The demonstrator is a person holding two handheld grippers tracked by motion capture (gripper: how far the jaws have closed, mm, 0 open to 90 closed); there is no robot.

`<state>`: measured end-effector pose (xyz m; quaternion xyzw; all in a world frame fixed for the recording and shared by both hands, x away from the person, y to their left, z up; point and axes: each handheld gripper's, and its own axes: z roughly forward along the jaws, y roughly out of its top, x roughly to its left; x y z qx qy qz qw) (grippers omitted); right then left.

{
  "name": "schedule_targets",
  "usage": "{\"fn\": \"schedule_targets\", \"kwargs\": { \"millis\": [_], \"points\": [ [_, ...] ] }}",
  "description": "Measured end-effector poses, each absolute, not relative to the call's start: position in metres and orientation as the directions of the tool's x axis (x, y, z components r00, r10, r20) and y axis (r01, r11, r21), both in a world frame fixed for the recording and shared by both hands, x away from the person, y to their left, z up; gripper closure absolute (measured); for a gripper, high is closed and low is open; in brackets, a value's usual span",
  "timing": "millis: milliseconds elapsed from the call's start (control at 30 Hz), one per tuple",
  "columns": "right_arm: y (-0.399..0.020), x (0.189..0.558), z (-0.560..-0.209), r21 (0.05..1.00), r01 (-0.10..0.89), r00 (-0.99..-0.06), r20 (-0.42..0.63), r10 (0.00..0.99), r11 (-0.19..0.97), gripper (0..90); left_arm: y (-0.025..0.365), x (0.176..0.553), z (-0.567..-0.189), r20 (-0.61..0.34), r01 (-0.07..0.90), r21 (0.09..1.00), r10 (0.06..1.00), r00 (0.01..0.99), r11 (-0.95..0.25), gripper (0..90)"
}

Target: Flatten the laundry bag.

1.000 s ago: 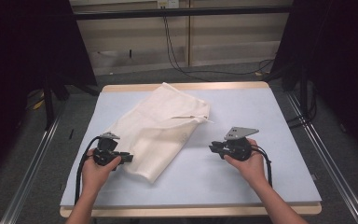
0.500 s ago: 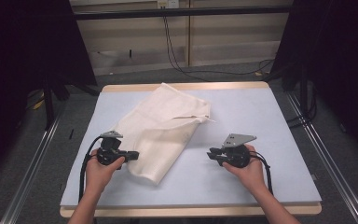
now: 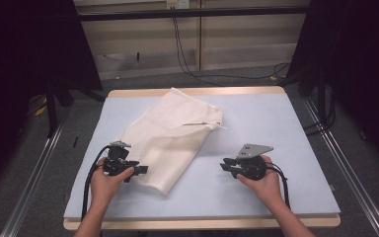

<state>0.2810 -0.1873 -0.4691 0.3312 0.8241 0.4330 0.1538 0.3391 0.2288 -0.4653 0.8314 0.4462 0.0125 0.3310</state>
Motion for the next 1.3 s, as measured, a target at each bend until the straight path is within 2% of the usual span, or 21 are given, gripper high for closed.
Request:
{"fn": "schedule_targets", "kwargs": {
  "millis": [67,100,133,267,767,1300],
  "points": [
    [-0.187,0.28,-0.47,0.816,0.41,-0.733,0.03,0.68,0.406,73.7,0.23,0.338,-0.465,-0.286,0.75,0.555,0.764,0.578,-0.359,55.3],
    [-0.186,0.28,-0.47,0.816,0.411,-0.734,0.03,0.679,0.407,73.6,0.23,0.338,-0.465,-0.29,0.759,0.55,0.771,0.566,-0.35,59.9],
    [-0.186,0.28,-0.47,0.816,0.41,-0.733,0.029,0.679,0.408,73.3,0.23,0.337,-0.465,-0.279,0.757,0.555,0.78,0.561,-0.346,69.0],
    [-0.184,0.28,-0.47,0.818,0.407,-0.735,0.028,0.678,0.408,72.8,0.227,0.337,-0.464,-0.269,0.74,0.567,0.767,0.583,-0.363,85.0],
    [-0.185,0.277,-0.47,0.817,0.408,-0.739,0.034,0.673,0.407,69.5,0.209,0.332,-0.435,-0.371,0.738,0.609,0.717,0.59,-0.292,87.9],
    [-0.175,0.276,-0.469,0.819,0.392,-0.76,0.032,0.65,0.418,59.5,0.153,0.325,-0.417,-0.398,0.675,0.651,0.601,0.694,-0.348,88.1]
  ]
}}
